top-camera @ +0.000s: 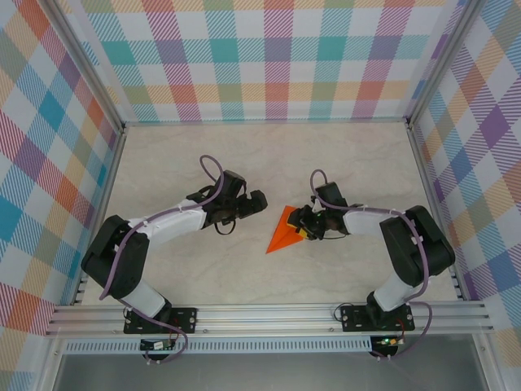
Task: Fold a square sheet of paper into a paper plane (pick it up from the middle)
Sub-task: Fourth fold the wing at the center of the table, then turn over the paper at the center of the table.
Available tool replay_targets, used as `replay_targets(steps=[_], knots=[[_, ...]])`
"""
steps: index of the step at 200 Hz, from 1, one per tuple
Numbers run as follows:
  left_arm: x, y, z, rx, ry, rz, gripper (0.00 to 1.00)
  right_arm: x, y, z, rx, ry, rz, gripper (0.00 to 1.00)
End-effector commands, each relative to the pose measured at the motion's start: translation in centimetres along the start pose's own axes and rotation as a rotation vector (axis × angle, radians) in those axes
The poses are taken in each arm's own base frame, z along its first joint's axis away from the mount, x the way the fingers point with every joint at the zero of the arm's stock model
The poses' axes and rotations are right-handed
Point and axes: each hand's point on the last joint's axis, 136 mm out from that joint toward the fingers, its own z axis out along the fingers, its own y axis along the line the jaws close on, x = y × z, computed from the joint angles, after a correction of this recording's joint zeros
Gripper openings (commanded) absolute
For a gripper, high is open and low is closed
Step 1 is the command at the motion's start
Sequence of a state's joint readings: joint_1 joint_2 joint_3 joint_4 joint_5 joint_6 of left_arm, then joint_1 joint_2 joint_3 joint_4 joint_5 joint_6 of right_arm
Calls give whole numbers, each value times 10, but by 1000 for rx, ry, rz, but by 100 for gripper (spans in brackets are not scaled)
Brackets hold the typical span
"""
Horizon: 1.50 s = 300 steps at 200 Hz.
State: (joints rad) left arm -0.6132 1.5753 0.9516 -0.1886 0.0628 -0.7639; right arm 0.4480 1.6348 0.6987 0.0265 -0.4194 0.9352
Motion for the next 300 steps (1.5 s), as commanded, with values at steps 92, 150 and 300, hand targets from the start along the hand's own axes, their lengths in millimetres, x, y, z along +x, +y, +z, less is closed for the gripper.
replay_targets(steps=[92,150,300], knots=[[14,-17,4,127,94,0,80,-15,25,10,-67,-10,-50,36],[49,-44,18,326,246,-26,43,-20,31,14,-91,-16,-74,32],[19,-19,-7,318,182,-194,84,-19,116,-42,-429,-67,-224,6]])
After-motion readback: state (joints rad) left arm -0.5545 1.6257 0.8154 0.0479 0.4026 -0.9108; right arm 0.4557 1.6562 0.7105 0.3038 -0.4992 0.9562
